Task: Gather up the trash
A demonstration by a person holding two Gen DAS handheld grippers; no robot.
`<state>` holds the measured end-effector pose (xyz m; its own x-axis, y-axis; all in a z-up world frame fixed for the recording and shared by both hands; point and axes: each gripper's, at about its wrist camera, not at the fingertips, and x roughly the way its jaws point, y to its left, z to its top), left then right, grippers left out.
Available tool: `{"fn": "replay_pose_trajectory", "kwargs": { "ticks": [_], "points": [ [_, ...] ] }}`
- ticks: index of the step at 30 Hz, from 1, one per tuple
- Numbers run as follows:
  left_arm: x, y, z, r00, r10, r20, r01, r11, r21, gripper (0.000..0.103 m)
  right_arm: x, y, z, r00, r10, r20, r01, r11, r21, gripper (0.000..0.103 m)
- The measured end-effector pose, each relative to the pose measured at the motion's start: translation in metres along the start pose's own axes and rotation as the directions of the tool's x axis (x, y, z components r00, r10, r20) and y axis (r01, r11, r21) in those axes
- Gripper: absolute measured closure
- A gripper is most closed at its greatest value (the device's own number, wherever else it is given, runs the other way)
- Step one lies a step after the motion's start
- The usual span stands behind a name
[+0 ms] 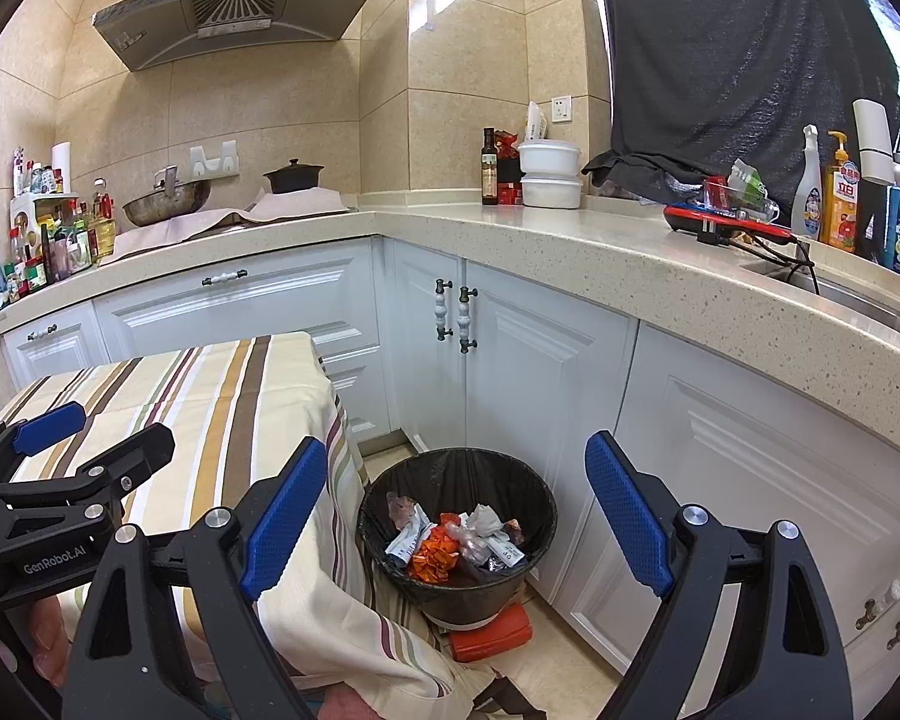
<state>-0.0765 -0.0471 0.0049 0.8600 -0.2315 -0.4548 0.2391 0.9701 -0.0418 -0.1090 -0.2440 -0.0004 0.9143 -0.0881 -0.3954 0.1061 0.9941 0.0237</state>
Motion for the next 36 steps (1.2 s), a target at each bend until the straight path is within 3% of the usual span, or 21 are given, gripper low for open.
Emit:
{"fn": "replay_pose_trajectory", "kwargs": {
  "ticks": [36],
  "points": [
    [-0.005,-0.012,-0.001,1.000,-0.015,0.003,0.015,1.000,-0.005,0.005,0.001,-0.005,-0.004,1.000,-0.004,0.004,0.004,1.000,0.004,0.018]
  ]
}}
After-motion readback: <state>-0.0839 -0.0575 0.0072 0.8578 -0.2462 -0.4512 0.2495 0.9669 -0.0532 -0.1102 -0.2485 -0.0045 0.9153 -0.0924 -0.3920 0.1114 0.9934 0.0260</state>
